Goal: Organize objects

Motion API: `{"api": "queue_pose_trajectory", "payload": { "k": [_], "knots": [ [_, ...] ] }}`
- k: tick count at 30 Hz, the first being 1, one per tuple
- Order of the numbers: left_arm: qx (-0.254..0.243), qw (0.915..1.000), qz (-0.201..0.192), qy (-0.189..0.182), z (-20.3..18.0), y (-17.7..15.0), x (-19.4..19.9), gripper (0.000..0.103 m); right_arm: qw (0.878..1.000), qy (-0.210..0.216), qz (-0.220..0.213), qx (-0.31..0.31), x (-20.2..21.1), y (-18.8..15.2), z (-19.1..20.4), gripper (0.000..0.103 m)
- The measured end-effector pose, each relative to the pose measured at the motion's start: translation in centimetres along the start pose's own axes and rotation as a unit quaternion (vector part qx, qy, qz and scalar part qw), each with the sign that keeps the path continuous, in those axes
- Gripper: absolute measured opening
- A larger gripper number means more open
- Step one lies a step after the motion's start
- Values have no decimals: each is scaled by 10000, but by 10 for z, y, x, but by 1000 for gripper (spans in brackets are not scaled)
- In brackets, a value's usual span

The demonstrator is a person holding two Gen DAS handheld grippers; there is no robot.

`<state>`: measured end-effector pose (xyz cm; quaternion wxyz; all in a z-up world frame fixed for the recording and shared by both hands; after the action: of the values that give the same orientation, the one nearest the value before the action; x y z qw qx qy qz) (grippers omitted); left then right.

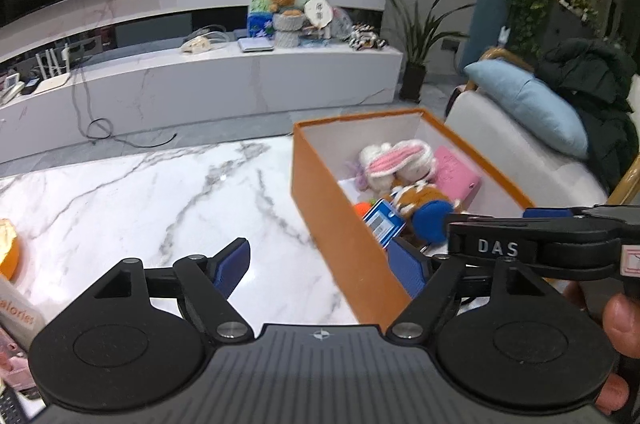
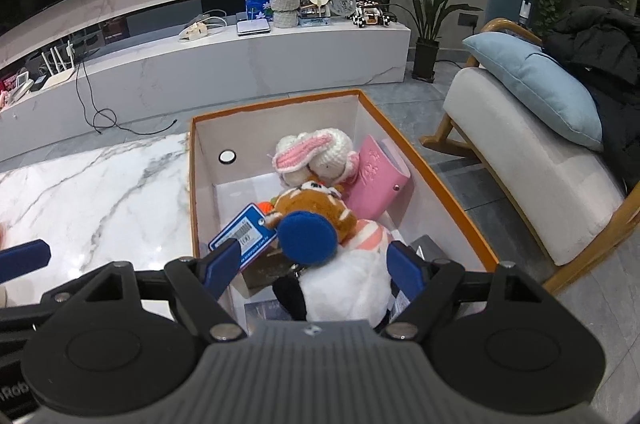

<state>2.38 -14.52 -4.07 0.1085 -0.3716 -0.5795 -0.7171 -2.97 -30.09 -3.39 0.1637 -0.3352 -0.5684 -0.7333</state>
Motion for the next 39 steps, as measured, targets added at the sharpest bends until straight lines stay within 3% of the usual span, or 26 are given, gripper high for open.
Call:
{"api": "queue_pose_trajectory", "payload": {
  "k": [6, 11, 15, 39],
  "knots": [
    [-29, 10000, 19, 31, 0, -3, 2, 89, 10000, -47, -47, 38, 3, -5, 0, 81],
    [149, 9996, 223, -66, 1, -5, -4, 91, 9998, -141, -120, 32, 2, -2, -4, 88],
    [153, 9992, 359, 73, 2, -6, -8, 92, 9995, -251, -149, 119, -1, -2, -4, 90],
    [-57, 9995, 277, 105, -6, -5, -7, 92, 9991, -394, -90, 134, -2, -5, -16, 93]
  ]
}}
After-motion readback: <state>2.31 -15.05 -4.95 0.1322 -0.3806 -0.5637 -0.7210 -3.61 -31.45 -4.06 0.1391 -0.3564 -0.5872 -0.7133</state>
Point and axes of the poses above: each gripper's, at about its wrist camera, not at the fingertips, and x roughly against the way its jaws point, z to its left, y to its top, the point moved 10 cm from there along -x, roughly the way its jaws point, and after that the axes turned 11 degrees about y, right-handed, at the moved point
